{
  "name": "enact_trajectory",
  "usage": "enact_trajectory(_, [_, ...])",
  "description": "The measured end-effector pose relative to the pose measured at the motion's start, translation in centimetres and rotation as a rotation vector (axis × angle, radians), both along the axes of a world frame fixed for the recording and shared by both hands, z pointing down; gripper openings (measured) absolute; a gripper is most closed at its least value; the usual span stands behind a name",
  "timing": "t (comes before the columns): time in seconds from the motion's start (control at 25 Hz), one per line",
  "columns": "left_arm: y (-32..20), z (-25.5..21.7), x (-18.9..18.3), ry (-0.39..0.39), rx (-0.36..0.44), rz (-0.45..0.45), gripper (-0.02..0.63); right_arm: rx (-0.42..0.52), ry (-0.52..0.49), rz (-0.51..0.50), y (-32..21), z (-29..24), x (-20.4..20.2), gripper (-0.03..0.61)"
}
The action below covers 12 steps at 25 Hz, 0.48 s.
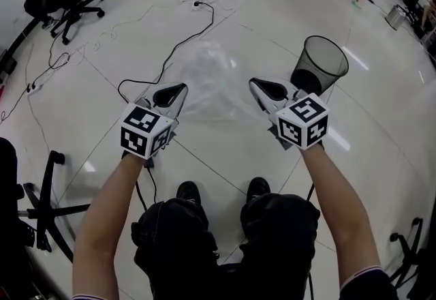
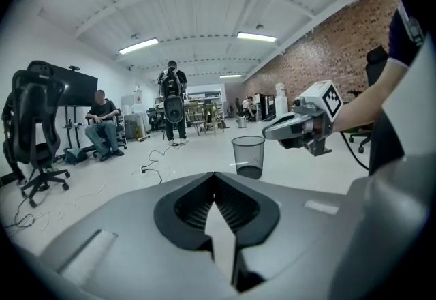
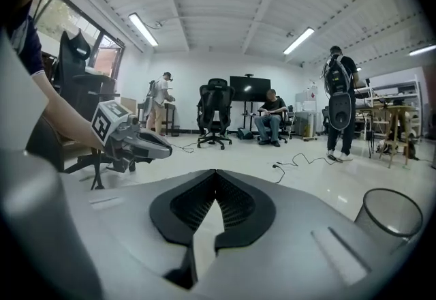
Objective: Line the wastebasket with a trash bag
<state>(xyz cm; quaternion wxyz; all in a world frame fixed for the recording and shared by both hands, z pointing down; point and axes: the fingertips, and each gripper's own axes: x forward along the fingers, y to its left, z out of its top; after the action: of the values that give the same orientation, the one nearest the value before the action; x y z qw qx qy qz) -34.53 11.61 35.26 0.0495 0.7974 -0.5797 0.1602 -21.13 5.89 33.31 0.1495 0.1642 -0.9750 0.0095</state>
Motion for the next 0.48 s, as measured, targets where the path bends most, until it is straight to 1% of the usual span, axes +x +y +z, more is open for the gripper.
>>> enact_trajectory(0.12, [-0.6,3.5,-1.2,0.015,-0.047,-0.04,0.012,-0.036,0.038,0.03,-1.5,3.6,0.1,0.002])
enact_trajectory(0.36, [-2.3,10.7,-3.3,0.048,-0.14,-0.102,0.012,-0.071,0.154,0.098,-4.4,11.4,1.1,0.003])
enact_trajectory(0.48, [-2.8,14.5,-4.6,0.057,-0.203,-0.127,0.012,-0.117,0.189,0.127,-5.7,15.0,1.5,0.031])
